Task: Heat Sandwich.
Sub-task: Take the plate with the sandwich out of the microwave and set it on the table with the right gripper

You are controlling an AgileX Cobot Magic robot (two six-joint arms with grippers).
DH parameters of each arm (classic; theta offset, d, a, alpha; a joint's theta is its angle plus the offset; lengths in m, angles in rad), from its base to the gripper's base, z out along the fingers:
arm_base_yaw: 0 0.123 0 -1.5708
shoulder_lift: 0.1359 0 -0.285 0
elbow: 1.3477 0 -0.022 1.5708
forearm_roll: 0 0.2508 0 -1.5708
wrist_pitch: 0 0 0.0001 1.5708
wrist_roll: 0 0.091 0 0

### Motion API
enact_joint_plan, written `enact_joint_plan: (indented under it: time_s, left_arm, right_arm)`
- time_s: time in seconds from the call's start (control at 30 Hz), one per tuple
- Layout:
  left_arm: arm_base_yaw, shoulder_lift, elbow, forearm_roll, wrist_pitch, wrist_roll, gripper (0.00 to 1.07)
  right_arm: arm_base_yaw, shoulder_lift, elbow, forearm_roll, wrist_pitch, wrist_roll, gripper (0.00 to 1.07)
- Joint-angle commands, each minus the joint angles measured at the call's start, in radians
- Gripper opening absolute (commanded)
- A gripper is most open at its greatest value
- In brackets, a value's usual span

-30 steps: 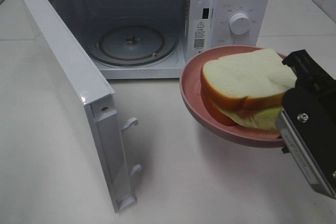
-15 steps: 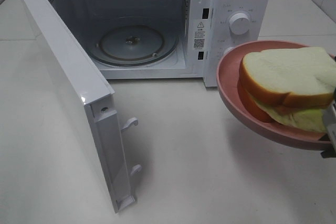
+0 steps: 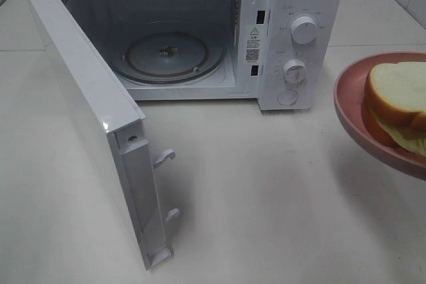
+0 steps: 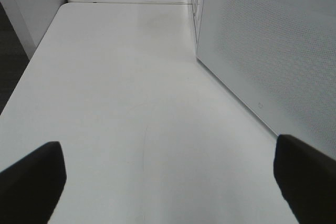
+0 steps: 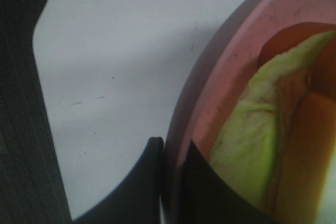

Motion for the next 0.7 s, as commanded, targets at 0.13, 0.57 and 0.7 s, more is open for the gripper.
enact_joint_plan:
  time_s: [0.13, 0.57, 0.7]
  left_arm:
    - [0.003, -0.028, 0.003, 0.002, -0.002, -0.001, 1.03]
    - [0.003, -0.028, 0.003, 0.002, -0.002, -0.001, 1.03]
    - [0.003, -0.028, 0.003, 0.002, -0.002, -0.001, 1.03]
  right_arm:
    - [-0.007, -0.01, -0.001, -0.083, 0.02, 0.156, 0.0]
    - [-0.007, 0.071, -0.003, -0.203, 0.018, 0.553, 0.0]
    - [-0.007, 0.146, -0.004, -0.222, 0.01, 0.657, 0.0]
